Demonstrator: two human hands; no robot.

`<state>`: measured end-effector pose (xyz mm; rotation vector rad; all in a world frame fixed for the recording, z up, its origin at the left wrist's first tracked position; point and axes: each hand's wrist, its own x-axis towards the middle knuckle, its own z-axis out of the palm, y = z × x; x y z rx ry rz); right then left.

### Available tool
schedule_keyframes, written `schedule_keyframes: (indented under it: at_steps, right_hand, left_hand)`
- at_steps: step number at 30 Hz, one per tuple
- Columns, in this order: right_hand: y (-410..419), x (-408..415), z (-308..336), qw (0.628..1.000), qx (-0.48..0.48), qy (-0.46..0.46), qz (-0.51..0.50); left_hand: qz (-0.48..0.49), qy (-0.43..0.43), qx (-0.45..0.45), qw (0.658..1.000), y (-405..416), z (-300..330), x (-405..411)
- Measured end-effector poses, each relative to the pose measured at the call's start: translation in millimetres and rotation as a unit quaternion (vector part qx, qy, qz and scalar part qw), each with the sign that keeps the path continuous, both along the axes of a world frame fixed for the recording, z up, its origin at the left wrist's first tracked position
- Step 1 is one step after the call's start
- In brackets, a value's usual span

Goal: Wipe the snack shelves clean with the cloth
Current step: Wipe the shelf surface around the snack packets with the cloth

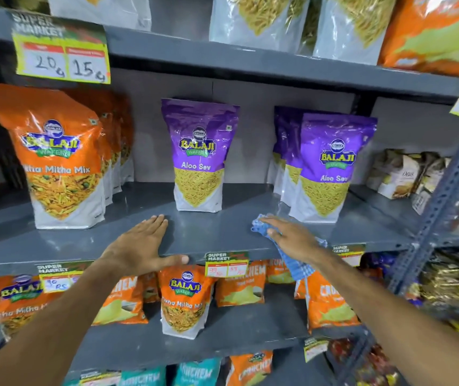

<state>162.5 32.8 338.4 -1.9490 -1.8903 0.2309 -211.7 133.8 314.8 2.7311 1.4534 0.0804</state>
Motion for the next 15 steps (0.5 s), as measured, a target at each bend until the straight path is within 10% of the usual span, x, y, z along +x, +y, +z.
schedule_keyframes:
  at_steps: [15]
  right_hand:
    - [11, -101, -20, 0.977, 0.033, 0.035, 0.208]
  left_hand:
    - [0.009, 0.007, 0.006, 1.000, 2, -3, 0]
